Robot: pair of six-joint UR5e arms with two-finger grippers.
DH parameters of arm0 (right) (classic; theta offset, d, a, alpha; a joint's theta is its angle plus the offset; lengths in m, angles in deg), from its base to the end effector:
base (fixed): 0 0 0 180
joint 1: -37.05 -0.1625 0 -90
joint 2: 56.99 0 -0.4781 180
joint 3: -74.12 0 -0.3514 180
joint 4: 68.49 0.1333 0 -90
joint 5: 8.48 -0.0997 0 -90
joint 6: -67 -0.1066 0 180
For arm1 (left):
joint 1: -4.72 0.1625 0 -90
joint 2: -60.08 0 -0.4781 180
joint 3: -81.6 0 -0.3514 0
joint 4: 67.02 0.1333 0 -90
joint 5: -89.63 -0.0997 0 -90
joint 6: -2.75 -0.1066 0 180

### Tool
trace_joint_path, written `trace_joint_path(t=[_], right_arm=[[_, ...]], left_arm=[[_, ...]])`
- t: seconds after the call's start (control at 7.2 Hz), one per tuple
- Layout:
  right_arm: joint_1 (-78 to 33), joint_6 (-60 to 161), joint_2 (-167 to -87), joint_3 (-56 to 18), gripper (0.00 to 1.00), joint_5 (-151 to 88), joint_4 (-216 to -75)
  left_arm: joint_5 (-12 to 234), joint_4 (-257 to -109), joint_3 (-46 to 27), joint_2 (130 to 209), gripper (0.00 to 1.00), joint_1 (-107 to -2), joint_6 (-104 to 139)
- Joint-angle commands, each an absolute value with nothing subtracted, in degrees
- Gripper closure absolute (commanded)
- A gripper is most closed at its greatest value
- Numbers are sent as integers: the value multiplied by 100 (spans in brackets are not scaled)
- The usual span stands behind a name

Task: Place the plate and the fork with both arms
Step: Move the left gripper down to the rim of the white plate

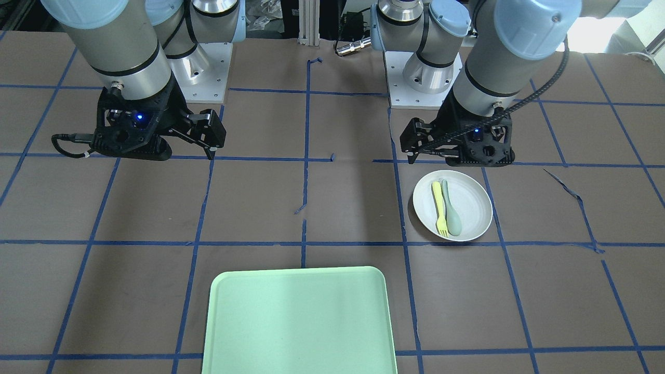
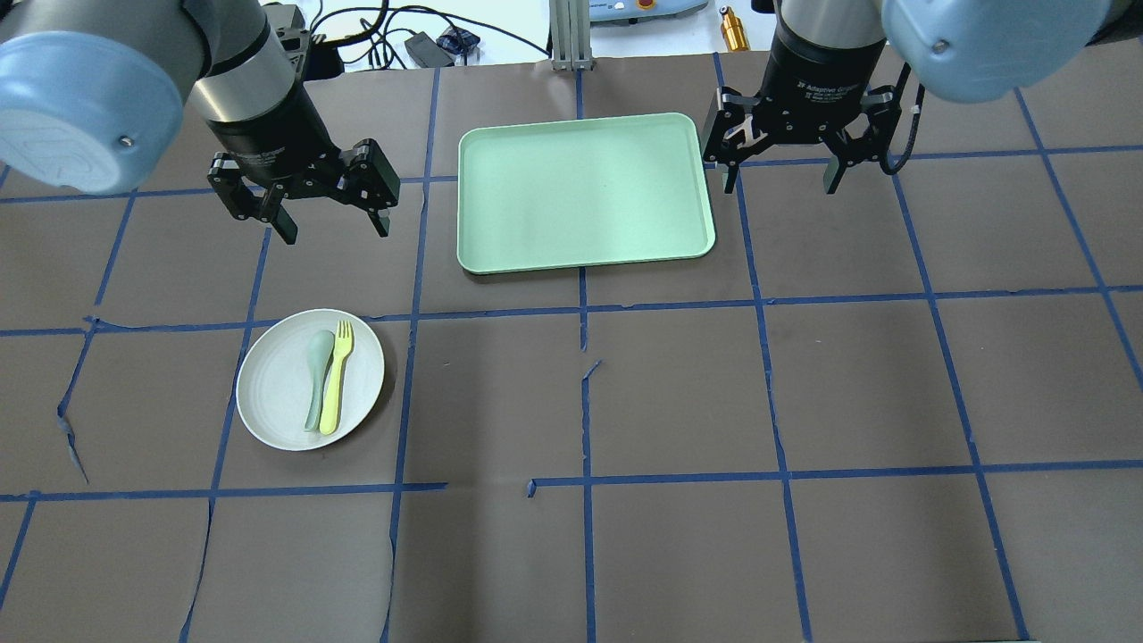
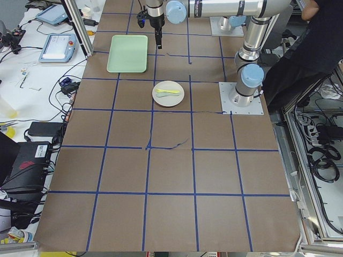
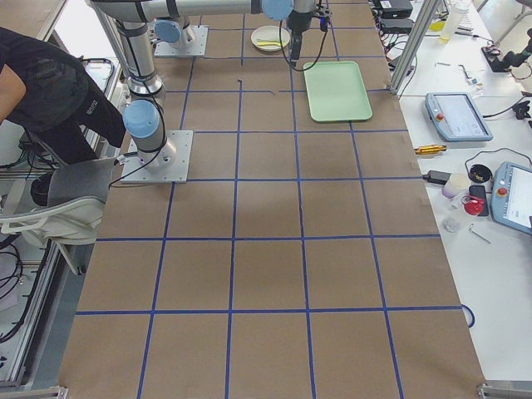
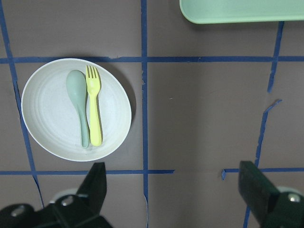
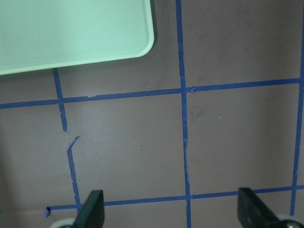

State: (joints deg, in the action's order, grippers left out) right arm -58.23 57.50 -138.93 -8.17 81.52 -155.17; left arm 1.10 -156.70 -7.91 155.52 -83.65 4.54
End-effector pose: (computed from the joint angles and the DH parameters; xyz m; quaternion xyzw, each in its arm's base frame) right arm 0.1798 -0.4967 0.5210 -0.0368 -0.9988 -0.0318 0.0041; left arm -0.1222 -0.4899 0.4939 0.0303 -0.9986 -0.0404 0.0128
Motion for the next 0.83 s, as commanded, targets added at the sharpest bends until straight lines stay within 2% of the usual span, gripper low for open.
trace_joint_path(t=[0.0,0.42,0.56,0.69], right_arm=[[-5822,5750,-13881,-823,0,8152,-15524],[-5822,5777,-13846,-840,0,8178,-15550],[-5822,5777,-13846,-849,0,8187,-15541],[-5822,5768,-13846,-867,0,8187,-15550]], left_arm=[[148,-15300,-1162,15561,0,-7268,-675],[619,-14025,-2313,15841,0,-5765,-2238],[692,-13945,-2577,16017,3,-5508,-2456],[693,-13900,-2728,16184,11,-5505,-2511]])
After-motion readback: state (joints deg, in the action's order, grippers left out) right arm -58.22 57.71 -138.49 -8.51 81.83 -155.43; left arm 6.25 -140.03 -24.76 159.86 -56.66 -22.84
